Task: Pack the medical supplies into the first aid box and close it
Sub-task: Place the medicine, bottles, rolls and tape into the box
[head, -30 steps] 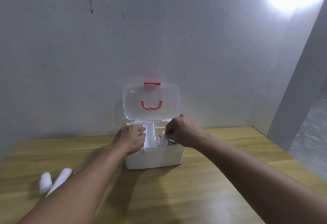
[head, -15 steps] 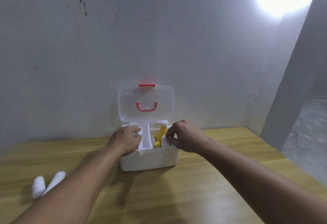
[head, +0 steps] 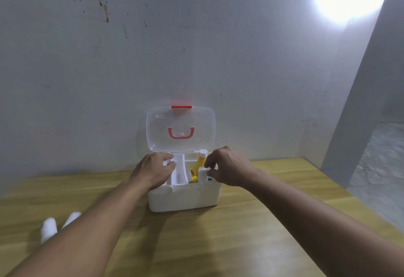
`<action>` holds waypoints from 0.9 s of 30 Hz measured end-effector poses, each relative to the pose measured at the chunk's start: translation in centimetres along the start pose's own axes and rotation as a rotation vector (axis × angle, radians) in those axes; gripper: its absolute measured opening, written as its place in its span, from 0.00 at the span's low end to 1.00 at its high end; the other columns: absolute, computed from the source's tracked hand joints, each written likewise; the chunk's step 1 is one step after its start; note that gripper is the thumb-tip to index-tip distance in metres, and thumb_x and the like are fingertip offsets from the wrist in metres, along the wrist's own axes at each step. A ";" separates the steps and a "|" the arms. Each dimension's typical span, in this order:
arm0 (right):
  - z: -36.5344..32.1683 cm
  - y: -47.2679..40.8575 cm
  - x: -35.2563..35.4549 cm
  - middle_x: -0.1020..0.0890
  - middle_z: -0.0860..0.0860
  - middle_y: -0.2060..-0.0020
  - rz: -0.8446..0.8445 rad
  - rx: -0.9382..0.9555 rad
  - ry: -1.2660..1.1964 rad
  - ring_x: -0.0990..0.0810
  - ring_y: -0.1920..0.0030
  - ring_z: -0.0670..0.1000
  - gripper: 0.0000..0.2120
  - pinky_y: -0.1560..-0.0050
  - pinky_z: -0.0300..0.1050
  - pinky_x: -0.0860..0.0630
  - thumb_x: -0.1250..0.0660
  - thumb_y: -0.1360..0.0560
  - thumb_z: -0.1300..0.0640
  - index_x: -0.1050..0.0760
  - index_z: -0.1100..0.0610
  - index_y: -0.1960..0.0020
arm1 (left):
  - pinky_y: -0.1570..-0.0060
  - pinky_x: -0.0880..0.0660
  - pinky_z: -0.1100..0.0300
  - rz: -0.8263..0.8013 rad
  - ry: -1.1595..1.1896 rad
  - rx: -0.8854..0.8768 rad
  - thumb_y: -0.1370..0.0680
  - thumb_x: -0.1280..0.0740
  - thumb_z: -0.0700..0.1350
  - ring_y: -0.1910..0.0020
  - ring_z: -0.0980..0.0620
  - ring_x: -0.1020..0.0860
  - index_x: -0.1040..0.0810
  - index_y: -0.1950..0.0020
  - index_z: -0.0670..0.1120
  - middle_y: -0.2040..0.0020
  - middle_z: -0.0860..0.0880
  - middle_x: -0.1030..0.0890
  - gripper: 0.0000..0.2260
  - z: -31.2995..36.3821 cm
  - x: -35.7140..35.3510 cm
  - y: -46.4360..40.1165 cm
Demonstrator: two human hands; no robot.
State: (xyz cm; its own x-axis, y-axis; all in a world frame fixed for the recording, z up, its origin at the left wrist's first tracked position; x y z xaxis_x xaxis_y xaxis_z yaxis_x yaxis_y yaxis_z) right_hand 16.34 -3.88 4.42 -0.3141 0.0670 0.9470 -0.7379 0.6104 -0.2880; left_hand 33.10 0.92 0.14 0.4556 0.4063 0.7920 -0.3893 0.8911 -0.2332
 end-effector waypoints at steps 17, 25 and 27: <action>-1.9 -0.5 1.0 0.15 0.53 0.53 0.043 -0.012 -0.107 0.18 0.56 0.53 0.08 0.58 0.42 0.24 0.32 0.26 0.60 0.17 0.58 0.48 | 0.30 0.35 0.53 0.018 -0.087 0.010 0.23 0.37 0.48 0.29 0.47 0.31 0.25 0.33 0.48 0.28 0.51 0.29 0.19 -1.7 2.8 2.3; -3.7 -0.7 0.9 0.15 0.53 0.53 0.038 0.018 -0.108 0.19 0.58 0.52 0.08 0.59 0.41 0.25 0.32 0.26 0.62 0.17 0.59 0.48 | 0.32 0.33 0.53 0.018 -0.101 0.018 0.23 0.37 0.47 0.31 0.47 0.29 0.26 0.32 0.47 0.28 0.49 0.29 0.19 -2.0 4.2 3.5; -4.3 -0.9 1.0 0.15 0.53 0.53 0.043 0.030 -0.114 0.18 0.56 0.53 0.08 0.58 0.42 0.24 0.32 0.26 0.62 0.17 0.59 0.49 | 0.34 0.31 0.52 0.007 -0.095 0.037 0.23 0.37 0.48 0.32 0.47 0.28 0.25 0.33 0.48 0.30 0.49 0.27 0.19 -2.4 4.7 4.0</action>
State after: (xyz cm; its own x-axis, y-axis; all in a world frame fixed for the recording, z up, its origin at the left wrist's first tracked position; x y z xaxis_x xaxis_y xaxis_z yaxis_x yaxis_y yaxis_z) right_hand 19.32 -0.98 6.23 -0.4104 0.0020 0.9119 -0.7390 0.5852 -0.3338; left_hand 35.62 6.87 1.60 0.3756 0.3900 0.8407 -0.4225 0.8794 -0.2192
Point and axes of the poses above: each hand's wrist, its own y-axis away from the middle knuckle, its own x-axis out of the back of the hand, z = x × y, the point moved 10 cm from there along -y, towards the middle knuckle
